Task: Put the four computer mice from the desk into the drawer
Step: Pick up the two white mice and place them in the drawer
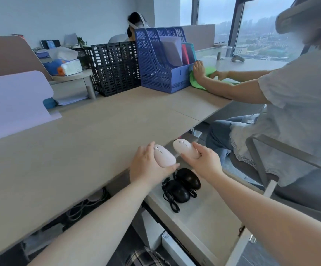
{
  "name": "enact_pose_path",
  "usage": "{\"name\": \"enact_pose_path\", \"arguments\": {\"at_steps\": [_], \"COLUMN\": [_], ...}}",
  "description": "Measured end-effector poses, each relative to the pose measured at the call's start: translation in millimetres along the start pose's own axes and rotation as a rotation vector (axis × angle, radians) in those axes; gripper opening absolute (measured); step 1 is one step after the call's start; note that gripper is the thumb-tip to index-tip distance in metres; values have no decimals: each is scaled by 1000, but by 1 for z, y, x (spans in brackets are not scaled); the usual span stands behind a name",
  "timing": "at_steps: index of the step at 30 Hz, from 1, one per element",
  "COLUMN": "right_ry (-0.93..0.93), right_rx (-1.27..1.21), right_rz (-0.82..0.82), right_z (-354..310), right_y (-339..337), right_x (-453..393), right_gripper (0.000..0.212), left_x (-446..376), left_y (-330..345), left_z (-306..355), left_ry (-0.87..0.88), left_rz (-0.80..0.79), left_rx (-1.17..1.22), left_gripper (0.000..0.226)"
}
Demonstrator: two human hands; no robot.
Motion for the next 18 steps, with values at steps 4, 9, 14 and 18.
{"name": "enact_pose_path", "arguments": {"at_steps": [4,9,14,18], "right_ry": [78,122,231,239], "right_rx": [78,194,324,404], "right_rz": [-51,-209,-319,-362], "right_z": [31,64,114,133], "right_y": [-26,-31,-25,-19], "right_x": [8,22,28,25], "right_gripper": [70,59,71,75], "left_x": [21,30,50,66], "left_y": [31,67,111,142], "left_z": [32,44,47,52], "left_ry": [50,-24,-45,-29], "left_rz": [-48,-112,-241,-372], "left_rx": [-68,-132,-231,-298], "left_gripper": [103,106,105,100]}}
Point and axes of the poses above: each hand's wrist, its own x-axis away from the middle knuckle, its own y-axis out of the palm, z = x × y, the point moved 5 cm from there along -x, towards the middle knuckle, and after that the axes turned 9 degrees about -x, right-handed, at the moved point
